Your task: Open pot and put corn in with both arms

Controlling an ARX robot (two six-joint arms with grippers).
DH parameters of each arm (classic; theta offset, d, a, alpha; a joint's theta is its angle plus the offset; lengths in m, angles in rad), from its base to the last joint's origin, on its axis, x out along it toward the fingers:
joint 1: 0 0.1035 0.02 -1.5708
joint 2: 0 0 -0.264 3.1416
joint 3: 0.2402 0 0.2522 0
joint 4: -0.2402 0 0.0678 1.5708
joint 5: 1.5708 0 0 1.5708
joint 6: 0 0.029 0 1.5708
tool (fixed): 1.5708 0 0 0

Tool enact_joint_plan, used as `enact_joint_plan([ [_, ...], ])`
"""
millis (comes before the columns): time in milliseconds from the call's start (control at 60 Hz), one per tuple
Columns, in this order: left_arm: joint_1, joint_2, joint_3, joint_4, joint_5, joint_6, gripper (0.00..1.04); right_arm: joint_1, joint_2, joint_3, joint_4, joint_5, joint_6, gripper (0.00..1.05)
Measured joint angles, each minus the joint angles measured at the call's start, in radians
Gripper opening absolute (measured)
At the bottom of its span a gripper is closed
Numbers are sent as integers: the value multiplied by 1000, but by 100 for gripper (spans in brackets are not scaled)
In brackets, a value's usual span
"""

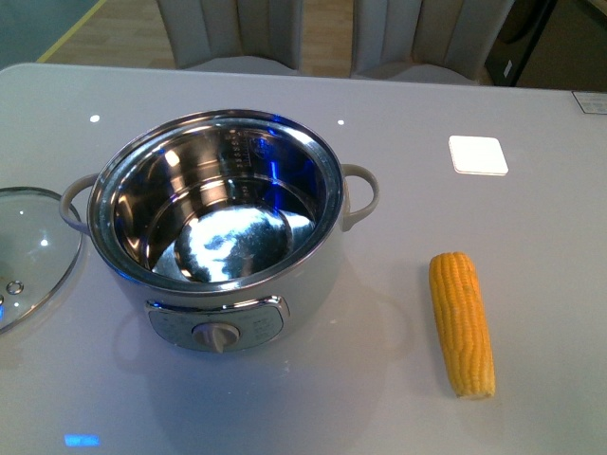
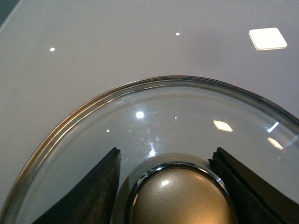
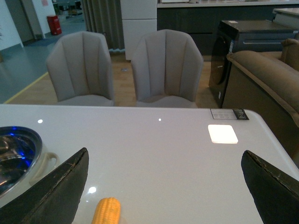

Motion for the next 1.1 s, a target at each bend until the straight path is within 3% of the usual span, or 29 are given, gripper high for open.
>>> enact_joint_plan([
  [233,6,0,0,7,-9,2,99,0,0,0,0,0,0,96],
  [583,2,-97,-62,-8,-7,-13,98,0,0,0,0,0,0,96],
  [1099,-25,-516,-206,-55,-18,-193,98,0,0,0,0,0,0,96],
])
